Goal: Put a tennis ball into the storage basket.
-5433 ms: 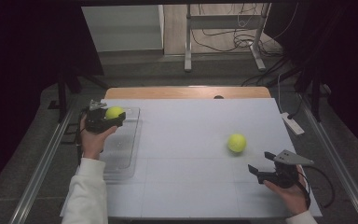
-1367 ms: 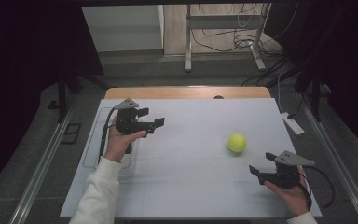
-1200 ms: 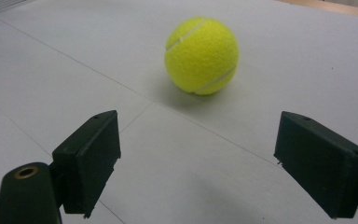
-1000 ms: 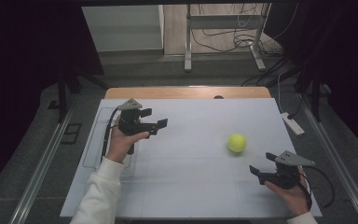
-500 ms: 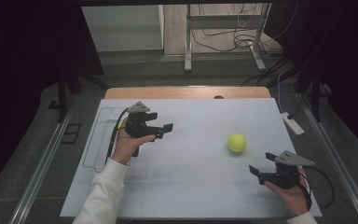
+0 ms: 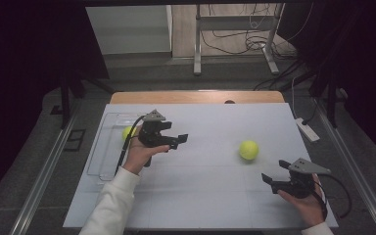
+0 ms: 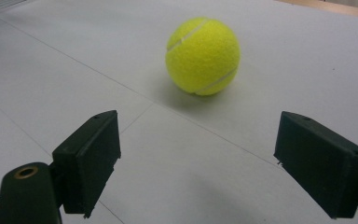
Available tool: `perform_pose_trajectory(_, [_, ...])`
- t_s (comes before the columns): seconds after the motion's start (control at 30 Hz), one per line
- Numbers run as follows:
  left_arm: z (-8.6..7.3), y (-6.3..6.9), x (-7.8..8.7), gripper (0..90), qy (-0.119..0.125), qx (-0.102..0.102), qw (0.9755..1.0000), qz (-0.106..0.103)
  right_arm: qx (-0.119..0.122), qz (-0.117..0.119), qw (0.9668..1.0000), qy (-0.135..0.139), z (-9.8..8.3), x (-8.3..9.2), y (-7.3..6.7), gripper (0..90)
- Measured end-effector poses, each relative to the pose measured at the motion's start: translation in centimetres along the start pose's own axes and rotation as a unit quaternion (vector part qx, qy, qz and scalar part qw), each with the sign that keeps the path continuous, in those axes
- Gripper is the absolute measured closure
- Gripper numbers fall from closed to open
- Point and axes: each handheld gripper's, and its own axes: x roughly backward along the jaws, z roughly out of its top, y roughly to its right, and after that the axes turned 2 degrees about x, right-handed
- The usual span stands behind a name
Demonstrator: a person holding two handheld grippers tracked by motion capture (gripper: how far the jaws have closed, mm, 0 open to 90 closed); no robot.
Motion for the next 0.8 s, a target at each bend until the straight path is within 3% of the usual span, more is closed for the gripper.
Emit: perform_pose_trajectory(0.8, [-0.3, 1.4, -1.9, 14.4, -0.020, -0.017, 0.9996, -0.011, -0.001, 0.002, 1.0000, -0.002, 0.0, -0.1, 0.0, 14.7])
